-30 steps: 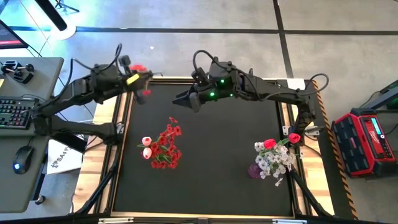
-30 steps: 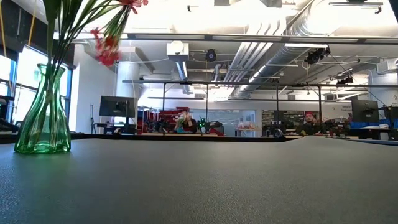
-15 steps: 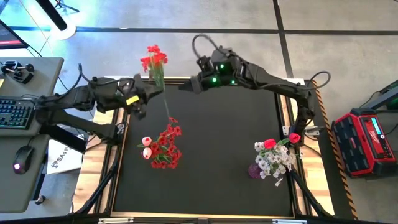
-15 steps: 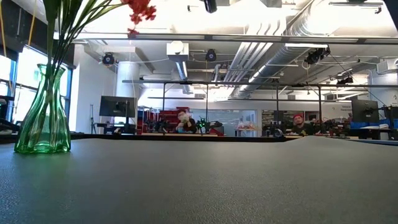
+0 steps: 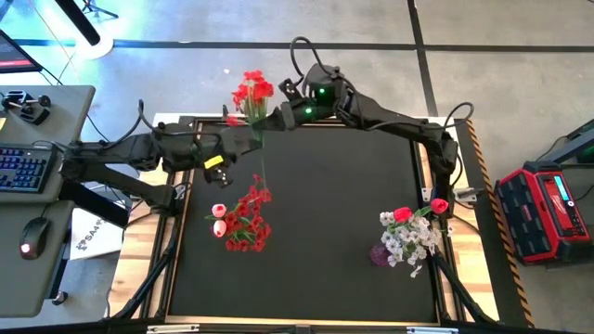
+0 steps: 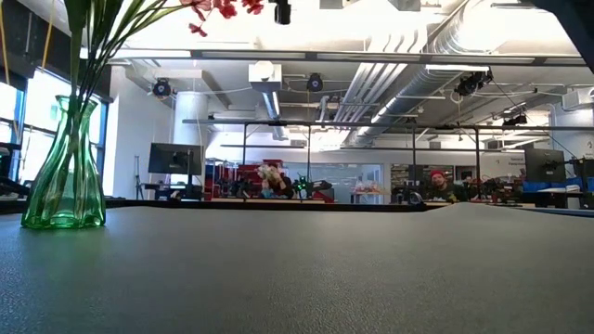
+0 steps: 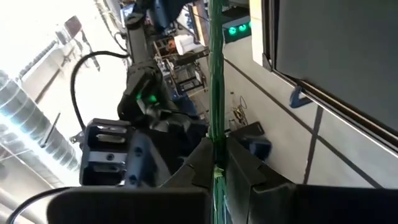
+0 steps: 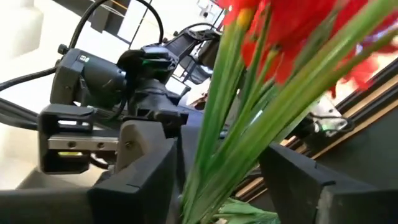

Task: Sort flowers into vase by color
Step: Put the red flower into the green vase

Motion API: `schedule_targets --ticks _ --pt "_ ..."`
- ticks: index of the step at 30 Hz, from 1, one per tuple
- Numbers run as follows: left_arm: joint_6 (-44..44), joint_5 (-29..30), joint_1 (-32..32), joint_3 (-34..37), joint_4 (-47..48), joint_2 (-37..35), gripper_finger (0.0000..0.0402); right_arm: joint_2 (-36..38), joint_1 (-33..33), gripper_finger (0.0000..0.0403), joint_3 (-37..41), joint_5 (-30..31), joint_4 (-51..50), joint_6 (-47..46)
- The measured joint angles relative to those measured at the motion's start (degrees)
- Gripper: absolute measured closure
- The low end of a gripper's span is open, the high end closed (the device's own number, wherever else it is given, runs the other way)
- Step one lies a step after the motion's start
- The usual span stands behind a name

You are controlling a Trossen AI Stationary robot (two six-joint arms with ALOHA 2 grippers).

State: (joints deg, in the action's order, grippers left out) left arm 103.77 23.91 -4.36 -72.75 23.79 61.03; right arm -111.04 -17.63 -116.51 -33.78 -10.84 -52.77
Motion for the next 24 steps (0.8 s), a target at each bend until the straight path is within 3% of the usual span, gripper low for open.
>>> schedule_targets --ticks 3,8,9,15,24 --pt "0.0 -1.0 0.0 0.0 -0.4 0.1 0.0395 0.0 0.0 0.0234 0.0 0.8 0.3 1.5" --pt "-3.1 -0.9 0.0 0.0 -1.1 0.1 0.0394 0.0 -0.1 0.0375 0.0 1.4 1.2 3.9" --pt "-5.1 -0.8 0.2 0.0 -1.1 0.1 0.0394 0.0 -0.1 0.0387 0.0 1.8 1.2 4.9" --pt "-21.5 -2.9 1.8 0.0 -0.4 0.1 0.036 0.1 -0.3 0.0393 0.0 3.3 1.1 6.4" --pt "-41.0 -3.7 1.8 0.0 -1.4 -0.4 0.0235 1.5 -0.4 0.04 0.0 5.6 3.7 13.2"
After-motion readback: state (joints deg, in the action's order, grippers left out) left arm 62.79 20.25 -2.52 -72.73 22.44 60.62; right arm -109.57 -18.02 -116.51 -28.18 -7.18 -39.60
